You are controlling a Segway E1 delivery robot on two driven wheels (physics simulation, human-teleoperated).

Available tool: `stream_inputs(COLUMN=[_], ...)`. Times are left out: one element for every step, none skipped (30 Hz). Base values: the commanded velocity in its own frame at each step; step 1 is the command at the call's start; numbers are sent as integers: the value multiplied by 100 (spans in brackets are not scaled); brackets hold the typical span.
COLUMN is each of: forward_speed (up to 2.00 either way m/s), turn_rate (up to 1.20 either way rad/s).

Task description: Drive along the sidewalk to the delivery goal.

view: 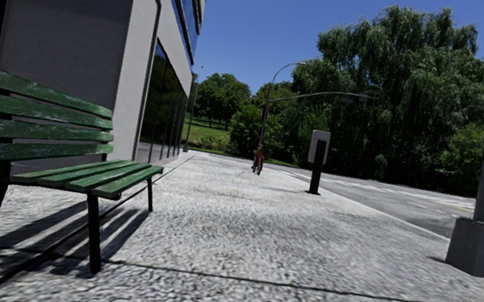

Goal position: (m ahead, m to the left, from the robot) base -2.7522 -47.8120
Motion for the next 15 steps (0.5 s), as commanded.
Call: stream_inputs(forward_speed=[200, 200, 200, 200, 200, 200, 200, 200, 200, 200, 200, 200, 200, 200, 200], turn_rate=[0, 0, 0, 0, 0, 0, 0, 0, 0, 0, 0, 0, 0, 0, 0])
